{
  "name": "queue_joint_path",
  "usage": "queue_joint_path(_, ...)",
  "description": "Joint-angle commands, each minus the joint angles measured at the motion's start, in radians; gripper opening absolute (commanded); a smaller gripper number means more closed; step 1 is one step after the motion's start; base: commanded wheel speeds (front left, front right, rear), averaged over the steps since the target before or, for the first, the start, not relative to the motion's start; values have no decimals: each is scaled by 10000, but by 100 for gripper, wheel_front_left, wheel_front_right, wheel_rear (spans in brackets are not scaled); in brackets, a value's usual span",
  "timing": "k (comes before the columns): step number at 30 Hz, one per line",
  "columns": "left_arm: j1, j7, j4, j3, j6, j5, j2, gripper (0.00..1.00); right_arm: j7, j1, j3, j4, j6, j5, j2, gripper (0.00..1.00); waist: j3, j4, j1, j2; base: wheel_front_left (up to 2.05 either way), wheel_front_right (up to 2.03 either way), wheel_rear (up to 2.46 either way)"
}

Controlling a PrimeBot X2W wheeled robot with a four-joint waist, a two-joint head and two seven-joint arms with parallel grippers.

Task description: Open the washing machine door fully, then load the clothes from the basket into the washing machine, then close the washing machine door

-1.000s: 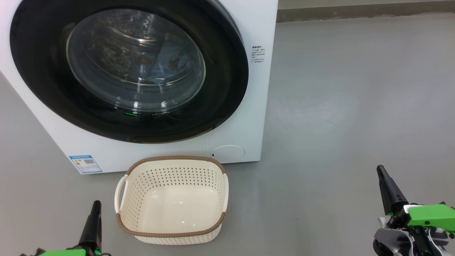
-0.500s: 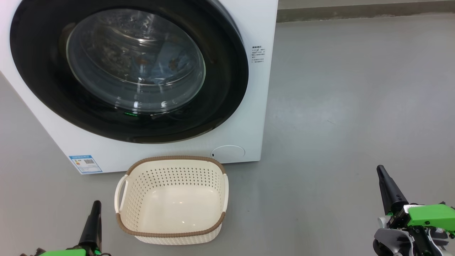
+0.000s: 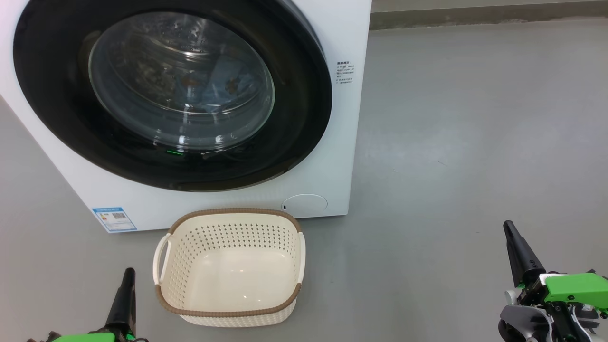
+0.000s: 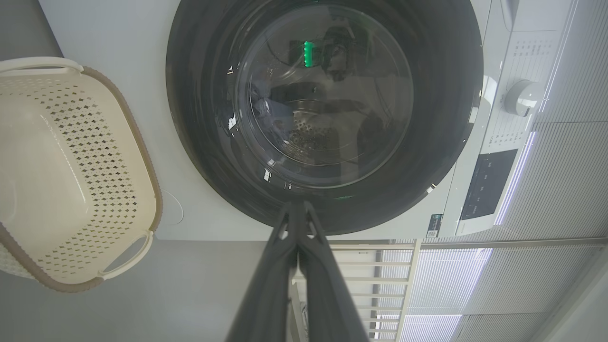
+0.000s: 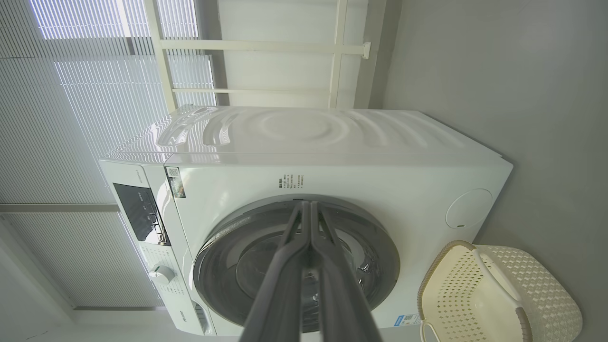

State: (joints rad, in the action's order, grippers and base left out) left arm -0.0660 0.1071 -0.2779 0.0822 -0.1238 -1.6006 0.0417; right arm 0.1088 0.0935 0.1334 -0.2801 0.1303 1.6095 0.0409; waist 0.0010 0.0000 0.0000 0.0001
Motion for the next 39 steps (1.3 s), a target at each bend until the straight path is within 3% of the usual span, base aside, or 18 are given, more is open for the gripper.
queue_joint_path(1,-478,68,281,328,-69,-71,85,0,55,202,-179,305,4,-22,93,0,0,0,0,-1,0,0,0)
queue_joint_path(39,-478,67,282,327,-69,-71,85,0,55,202,-178,305,4,-23,93,0,0,0,0,-1,0,0,0)
